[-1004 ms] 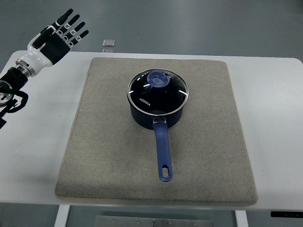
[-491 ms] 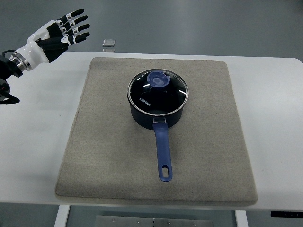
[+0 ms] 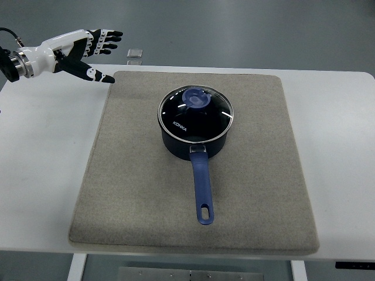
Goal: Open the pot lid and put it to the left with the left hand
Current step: 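Reach the left hand over the glass lid toward its blue knob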
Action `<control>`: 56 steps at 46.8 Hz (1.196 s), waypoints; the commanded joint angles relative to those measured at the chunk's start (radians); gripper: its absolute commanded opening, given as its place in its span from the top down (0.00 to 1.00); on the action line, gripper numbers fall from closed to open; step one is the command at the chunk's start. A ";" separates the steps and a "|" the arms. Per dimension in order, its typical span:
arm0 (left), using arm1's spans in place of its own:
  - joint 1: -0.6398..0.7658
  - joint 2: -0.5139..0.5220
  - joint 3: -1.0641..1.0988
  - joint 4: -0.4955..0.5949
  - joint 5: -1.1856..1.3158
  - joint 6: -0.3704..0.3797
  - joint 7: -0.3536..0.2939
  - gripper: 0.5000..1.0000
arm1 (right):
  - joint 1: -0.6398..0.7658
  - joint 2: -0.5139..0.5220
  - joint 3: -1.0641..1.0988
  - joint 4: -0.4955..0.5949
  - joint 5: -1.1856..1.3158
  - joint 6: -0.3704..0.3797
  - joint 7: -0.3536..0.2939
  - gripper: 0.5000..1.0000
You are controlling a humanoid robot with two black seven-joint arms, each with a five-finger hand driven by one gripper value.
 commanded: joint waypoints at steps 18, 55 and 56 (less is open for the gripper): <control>-0.085 0.043 0.022 -0.282 0.272 0.011 0.000 0.03 | 0.000 0.000 -0.001 0.000 0.000 0.000 0.000 0.17; -0.258 -0.179 0.191 -0.299 0.673 0.014 0.018 0.03 | 0.000 0.000 -0.001 0.000 0.000 0.000 0.000 0.17; -0.257 -0.184 0.191 -0.294 0.680 0.014 0.018 0.03 | 0.000 0.000 -0.001 0.000 0.000 0.000 0.000 0.17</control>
